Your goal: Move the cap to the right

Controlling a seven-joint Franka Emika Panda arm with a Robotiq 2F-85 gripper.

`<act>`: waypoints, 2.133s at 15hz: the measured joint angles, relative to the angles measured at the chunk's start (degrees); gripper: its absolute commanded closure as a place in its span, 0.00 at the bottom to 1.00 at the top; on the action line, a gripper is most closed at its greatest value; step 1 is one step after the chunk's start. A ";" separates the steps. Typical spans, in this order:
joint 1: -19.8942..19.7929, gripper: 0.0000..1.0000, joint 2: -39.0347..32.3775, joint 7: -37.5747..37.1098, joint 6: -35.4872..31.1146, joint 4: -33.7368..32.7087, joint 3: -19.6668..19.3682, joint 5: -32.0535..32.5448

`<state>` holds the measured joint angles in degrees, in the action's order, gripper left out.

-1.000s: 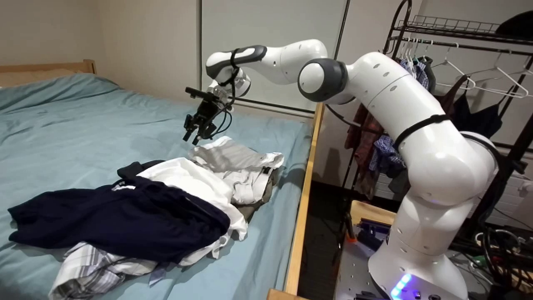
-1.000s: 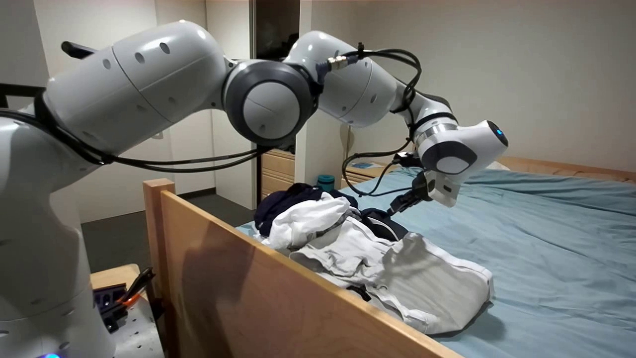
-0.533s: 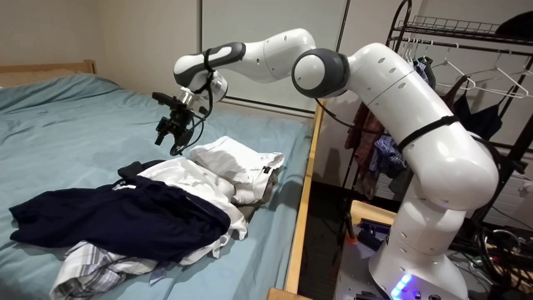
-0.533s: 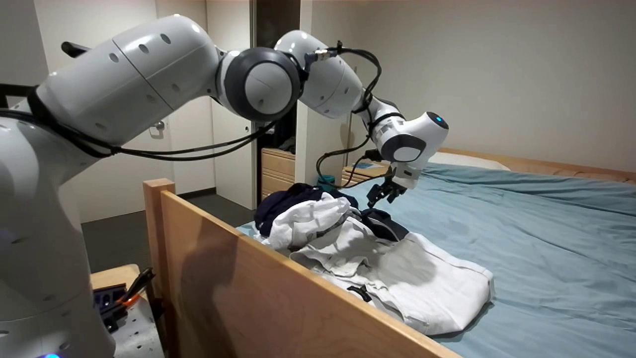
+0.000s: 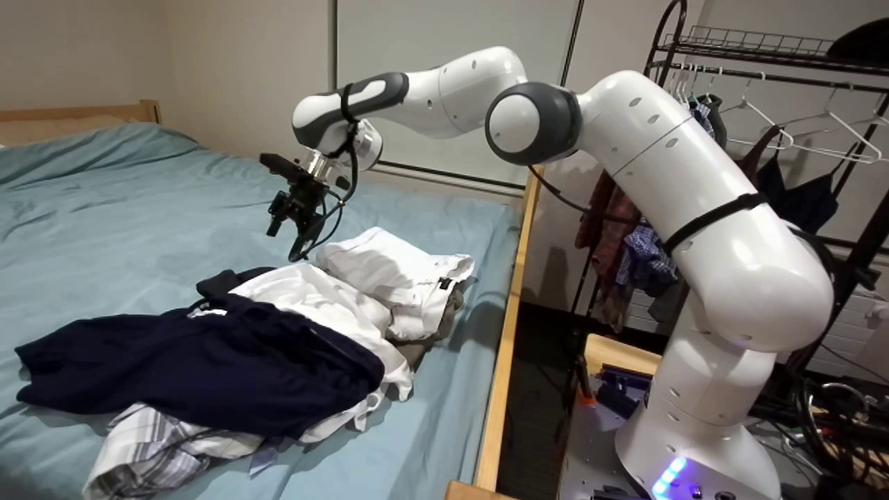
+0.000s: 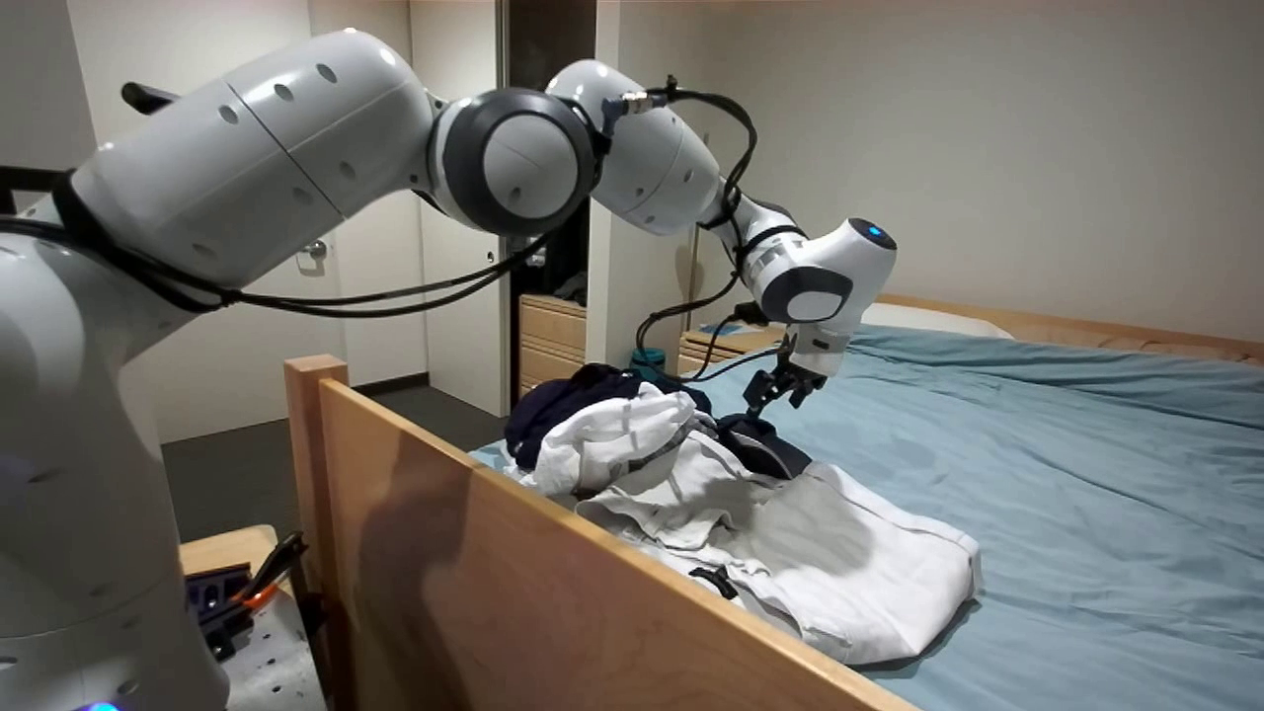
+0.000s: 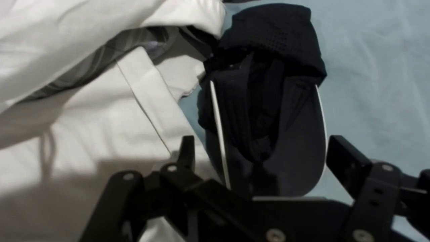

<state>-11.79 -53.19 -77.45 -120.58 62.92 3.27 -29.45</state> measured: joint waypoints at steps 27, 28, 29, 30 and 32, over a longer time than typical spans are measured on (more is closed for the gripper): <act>5.96 0.73 -20.62 -2.56 17.38 -29.67 -3.75 14.22; 5.83 0.80 -20.70 -1.55 17.22 -29.76 -3.50 14.13; 5.67 0.86 -20.78 -0.68 17.01 -29.82 -3.21 14.07; 5.47 0.91 -20.86 0.11 16.77 -29.83 -2.91 14.04; 5.10 0.94 -21.03 1.25 16.30 -29.84 -2.36 13.99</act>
<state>-6.69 -74.22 -76.20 -104.28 33.09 0.91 -15.45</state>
